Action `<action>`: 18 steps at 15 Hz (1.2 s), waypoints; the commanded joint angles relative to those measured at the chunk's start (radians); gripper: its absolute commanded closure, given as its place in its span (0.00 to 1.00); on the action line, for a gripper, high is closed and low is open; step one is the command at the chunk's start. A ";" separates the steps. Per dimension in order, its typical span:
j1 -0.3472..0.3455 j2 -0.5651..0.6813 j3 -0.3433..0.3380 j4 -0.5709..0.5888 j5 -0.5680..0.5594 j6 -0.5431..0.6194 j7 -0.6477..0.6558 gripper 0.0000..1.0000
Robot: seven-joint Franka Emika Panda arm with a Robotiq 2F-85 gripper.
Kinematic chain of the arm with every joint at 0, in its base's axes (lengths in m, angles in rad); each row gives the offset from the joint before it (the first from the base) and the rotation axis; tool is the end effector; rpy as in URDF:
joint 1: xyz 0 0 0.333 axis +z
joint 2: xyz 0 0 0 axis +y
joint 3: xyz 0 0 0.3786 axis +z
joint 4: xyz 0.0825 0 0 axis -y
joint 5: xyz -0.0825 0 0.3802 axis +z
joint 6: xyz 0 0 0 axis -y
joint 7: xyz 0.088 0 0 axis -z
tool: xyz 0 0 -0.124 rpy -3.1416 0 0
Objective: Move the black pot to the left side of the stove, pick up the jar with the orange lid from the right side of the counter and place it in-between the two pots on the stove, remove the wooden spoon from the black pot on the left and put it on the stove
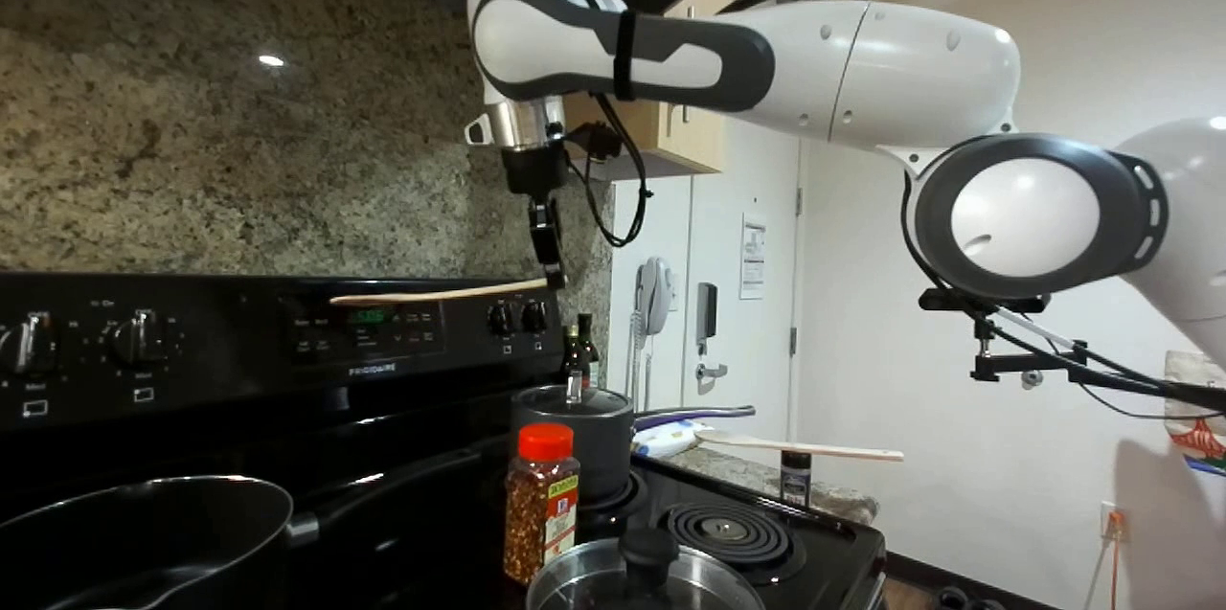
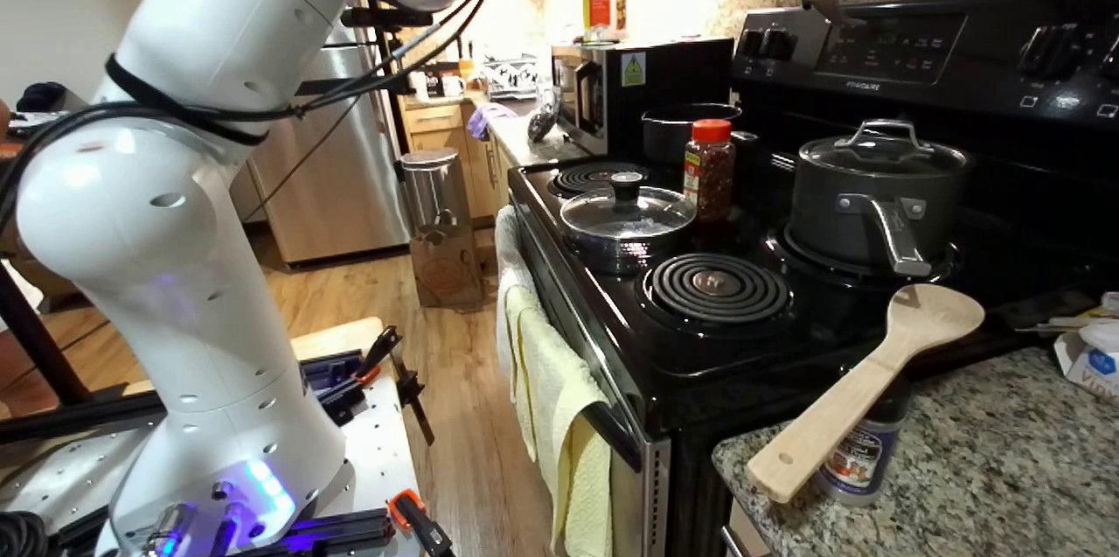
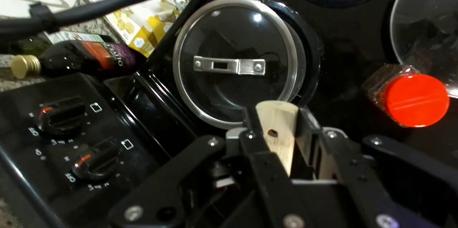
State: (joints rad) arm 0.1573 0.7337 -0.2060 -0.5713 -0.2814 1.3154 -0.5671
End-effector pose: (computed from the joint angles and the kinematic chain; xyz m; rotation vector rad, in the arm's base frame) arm 0.7447 0.0039 0.6313 2.6550 0.6734 -0.1232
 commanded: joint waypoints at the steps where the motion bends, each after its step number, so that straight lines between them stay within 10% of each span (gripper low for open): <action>1: -0.026 -0.067 -0.008 -0.099 0.012 0.035 0.075 0.87; 2: -0.016 -0.019 -0.007 -0.022 0.001 0.004 0.029 0.70; 18: -0.129 -0.109 0.013 -0.230 0.150 0.200 0.129 0.87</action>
State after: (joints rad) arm 0.0661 0.6898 -0.2123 -0.6596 -0.1891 1.4292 -0.4856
